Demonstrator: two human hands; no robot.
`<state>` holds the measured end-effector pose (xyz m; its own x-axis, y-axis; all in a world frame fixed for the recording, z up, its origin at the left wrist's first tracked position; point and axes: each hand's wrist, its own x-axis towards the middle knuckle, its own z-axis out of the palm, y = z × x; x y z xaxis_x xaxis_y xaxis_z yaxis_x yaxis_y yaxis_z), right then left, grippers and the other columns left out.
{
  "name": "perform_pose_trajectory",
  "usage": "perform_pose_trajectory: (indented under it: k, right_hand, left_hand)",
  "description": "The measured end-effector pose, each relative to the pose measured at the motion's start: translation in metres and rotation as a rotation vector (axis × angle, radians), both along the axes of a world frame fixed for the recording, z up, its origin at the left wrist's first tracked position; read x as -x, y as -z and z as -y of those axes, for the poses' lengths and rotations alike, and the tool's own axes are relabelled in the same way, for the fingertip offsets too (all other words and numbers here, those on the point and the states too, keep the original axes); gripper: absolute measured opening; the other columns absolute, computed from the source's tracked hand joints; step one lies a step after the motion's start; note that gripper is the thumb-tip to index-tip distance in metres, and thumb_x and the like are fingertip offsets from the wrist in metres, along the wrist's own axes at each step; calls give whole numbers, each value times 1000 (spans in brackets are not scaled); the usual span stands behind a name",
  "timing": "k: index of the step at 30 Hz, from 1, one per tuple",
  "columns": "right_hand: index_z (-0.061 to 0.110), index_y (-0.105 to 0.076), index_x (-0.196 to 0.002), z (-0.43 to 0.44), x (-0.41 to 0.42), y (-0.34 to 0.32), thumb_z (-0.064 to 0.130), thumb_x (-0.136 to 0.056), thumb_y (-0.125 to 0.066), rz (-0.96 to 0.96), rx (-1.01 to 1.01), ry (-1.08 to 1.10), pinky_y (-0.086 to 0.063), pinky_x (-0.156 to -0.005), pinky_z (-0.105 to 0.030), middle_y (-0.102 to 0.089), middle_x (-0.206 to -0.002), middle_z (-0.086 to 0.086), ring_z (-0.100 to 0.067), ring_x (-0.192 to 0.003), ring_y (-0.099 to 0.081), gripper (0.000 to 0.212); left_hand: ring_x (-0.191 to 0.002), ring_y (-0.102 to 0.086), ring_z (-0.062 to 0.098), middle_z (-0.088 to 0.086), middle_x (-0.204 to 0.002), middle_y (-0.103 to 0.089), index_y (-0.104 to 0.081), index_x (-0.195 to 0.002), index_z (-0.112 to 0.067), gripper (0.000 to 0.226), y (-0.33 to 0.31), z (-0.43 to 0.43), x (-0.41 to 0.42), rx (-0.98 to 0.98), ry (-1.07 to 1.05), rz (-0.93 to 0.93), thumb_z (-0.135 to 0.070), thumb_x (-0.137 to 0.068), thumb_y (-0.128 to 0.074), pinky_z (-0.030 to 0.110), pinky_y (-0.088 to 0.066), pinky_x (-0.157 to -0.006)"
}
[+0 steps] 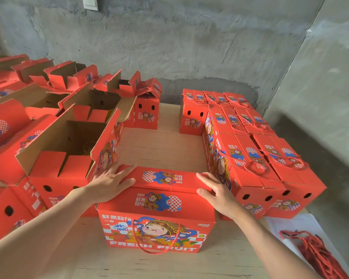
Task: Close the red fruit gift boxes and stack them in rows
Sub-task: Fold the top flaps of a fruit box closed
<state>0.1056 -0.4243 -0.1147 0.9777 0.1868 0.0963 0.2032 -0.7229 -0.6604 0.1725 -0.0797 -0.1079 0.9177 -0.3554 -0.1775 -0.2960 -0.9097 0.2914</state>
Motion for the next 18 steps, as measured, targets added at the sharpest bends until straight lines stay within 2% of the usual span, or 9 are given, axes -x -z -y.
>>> perform_pose_trajectory:
  k: [3, 5, 6, 8, 10, 12, 15, 18]
  right_hand:
    - [22, -39, -142, 1, 0, 0, 28, -94, -56, -26, -21, 9, -16, -90, 8, -29, -138, 20, 36, -113, -16, 52]
    - [25, -38, -143, 1, 0, 0, 31, -94, -55, -32, -28, 14, -16, -92, 6, -27, -142, 20, 25, -124, -17, 52]
    - [28, -37, -143, 1, 0, 1, 33, -94, -54, -33, -16, 18, -16, -96, 2, -23, -145, 20, 17, -131, -16, 52]
    - [37, -30, -144, 1, 1, 1, 37, -95, -49, -60, 14, 16, -12, -106, -11, -7, -153, 19, 7, -138, -5, 52]
    - [47, -17, -143, 1, 5, 4, 45, -95, -41, -102, 39, -20, -2, -112, -23, 18, -154, 20, 4, -140, 16, 53]
    - [48, -9, -142, -1, 11, 9, 46, -95, -37, -29, 114, -50, 9, -112, -23, 27, -151, 20, 3, -137, 28, 55]
    - [41, -20, -141, -6, 16, 14, 32, -99, -42, 56, 115, -88, 11, -110, -10, 10, -153, 25, 7, -139, 20, 49]
    - [41, -22, -140, -5, 12, 9, 32, -100, -42, 20, 147, -102, 10, -106, -4, -2, -151, 27, 9, -139, 15, 46]
  left_hand:
    - [-146, 5, 17, -10, -156, 0, 0, -150, -35, 61, -5, 13, 1, -178, 21, 94, -57, -96, -16, 53, 11, -114]
    - [-146, 5, 16, -2, -159, 2, -2, -151, -20, 64, -9, 37, 7, -190, 48, 133, -53, -98, -13, 53, 17, -111]
    - [-146, 6, 16, 0, -160, 4, -1, -151, -20, 62, -10, 54, 12, -167, 69, 129, -51, -99, -12, 53, 16, -112]
    - [-146, 12, 20, -1, -159, 10, 5, -150, -32, 56, -6, 85, 23, -140, 155, 143, -49, -99, -11, 52, 11, -114]
    - [-145, 17, 23, -3, -158, 15, 9, -147, -42, 51, 0, 106, 31, -148, 232, 180, -47, -100, -11, 53, 7, -114]
    - [-144, 19, 24, -5, -158, 17, 10, -146, -45, 50, 5, 111, 31, -160, 250, 202, -47, -100, -10, 54, 6, -114]
    - [-144, 21, 23, -6, -157, 20, 13, -144, -47, 50, 8, 108, 28, -182, 264, 197, -47, -100, -10, 53, 7, -113]
    - [-143, 23, 21, -8, -155, 24, 14, -143, -48, 50, 7, 108, 26, -189, 268, 138, -47, -100, -9, 52, 9, -113]
